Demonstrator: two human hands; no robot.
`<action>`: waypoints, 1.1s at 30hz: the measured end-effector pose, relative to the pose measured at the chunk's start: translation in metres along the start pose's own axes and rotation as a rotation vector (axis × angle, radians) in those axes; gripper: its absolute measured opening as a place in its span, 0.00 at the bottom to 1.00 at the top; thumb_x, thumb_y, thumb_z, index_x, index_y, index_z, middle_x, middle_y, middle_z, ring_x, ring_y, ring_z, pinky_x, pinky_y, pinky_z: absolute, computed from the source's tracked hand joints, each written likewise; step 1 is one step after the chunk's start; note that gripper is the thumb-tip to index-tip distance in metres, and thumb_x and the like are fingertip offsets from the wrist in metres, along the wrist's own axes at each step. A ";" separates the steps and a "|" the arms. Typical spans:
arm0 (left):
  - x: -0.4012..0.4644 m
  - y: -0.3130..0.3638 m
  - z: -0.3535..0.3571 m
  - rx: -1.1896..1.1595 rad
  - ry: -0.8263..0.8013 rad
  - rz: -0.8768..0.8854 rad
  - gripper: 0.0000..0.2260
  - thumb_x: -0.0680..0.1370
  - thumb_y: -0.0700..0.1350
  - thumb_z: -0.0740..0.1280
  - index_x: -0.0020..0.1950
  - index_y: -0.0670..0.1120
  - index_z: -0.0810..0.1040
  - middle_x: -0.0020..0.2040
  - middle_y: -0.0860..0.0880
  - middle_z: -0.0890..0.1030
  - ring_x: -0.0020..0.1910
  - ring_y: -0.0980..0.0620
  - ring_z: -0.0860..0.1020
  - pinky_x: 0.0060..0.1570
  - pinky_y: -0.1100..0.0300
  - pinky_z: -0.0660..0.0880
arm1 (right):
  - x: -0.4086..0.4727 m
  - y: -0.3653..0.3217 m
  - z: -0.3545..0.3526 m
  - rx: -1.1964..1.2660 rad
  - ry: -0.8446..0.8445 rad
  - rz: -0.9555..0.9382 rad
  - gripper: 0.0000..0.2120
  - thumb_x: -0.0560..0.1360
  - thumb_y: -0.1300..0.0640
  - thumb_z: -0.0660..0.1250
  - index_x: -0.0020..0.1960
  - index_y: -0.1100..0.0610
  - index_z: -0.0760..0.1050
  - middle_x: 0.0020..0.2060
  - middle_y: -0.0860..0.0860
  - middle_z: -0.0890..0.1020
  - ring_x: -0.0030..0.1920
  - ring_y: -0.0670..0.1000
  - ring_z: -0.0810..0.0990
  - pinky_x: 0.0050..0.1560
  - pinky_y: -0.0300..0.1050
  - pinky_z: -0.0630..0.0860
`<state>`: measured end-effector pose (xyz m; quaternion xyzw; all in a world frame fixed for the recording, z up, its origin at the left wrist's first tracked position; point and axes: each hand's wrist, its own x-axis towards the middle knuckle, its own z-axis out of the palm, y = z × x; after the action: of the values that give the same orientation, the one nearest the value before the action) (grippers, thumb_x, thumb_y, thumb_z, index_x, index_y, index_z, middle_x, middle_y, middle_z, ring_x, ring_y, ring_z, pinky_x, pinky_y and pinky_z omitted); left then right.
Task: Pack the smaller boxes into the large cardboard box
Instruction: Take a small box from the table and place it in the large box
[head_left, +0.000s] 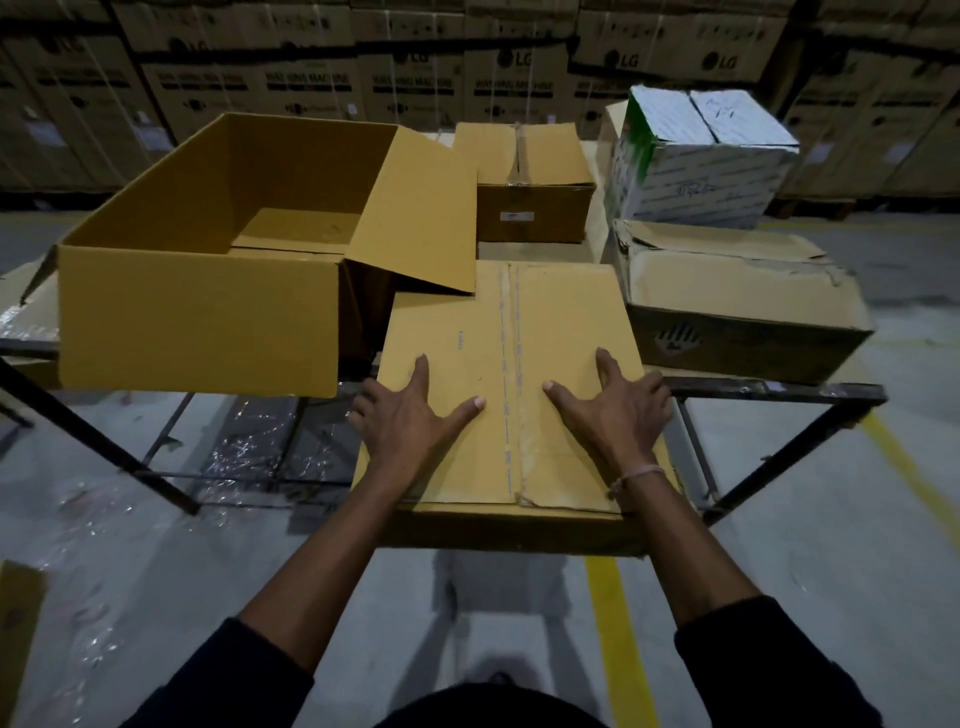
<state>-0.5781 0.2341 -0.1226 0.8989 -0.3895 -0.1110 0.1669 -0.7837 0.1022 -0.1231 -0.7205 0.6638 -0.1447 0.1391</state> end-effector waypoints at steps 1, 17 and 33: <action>-0.005 -0.002 -0.002 -0.003 -0.008 0.007 0.48 0.68 0.82 0.57 0.82 0.60 0.54 0.74 0.29 0.60 0.72 0.27 0.61 0.69 0.36 0.62 | -0.006 0.001 -0.002 0.001 -0.002 0.003 0.48 0.67 0.18 0.62 0.79 0.42 0.63 0.66 0.62 0.68 0.66 0.67 0.68 0.67 0.60 0.65; -0.155 -0.028 -0.007 -0.035 -0.041 0.066 0.48 0.67 0.83 0.56 0.83 0.61 0.54 0.71 0.33 0.63 0.70 0.31 0.63 0.67 0.38 0.64 | -0.140 0.071 -0.041 -0.055 0.017 0.078 0.51 0.63 0.14 0.56 0.79 0.39 0.61 0.65 0.63 0.68 0.66 0.68 0.69 0.68 0.62 0.65; -0.155 -0.011 -0.025 -0.068 0.058 0.138 0.48 0.67 0.84 0.53 0.82 0.64 0.52 0.69 0.34 0.66 0.68 0.32 0.67 0.65 0.39 0.66 | -0.154 0.065 -0.082 -0.036 0.193 0.065 0.49 0.65 0.15 0.56 0.79 0.40 0.61 0.61 0.61 0.69 0.62 0.65 0.69 0.63 0.59 0.66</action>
<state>-0.6668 0.3611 -0.0933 0.8666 -0.4416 -0.0863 0.2159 -0.8876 0.2499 -0.0770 -0.6837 0.6996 -0.1970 0.0663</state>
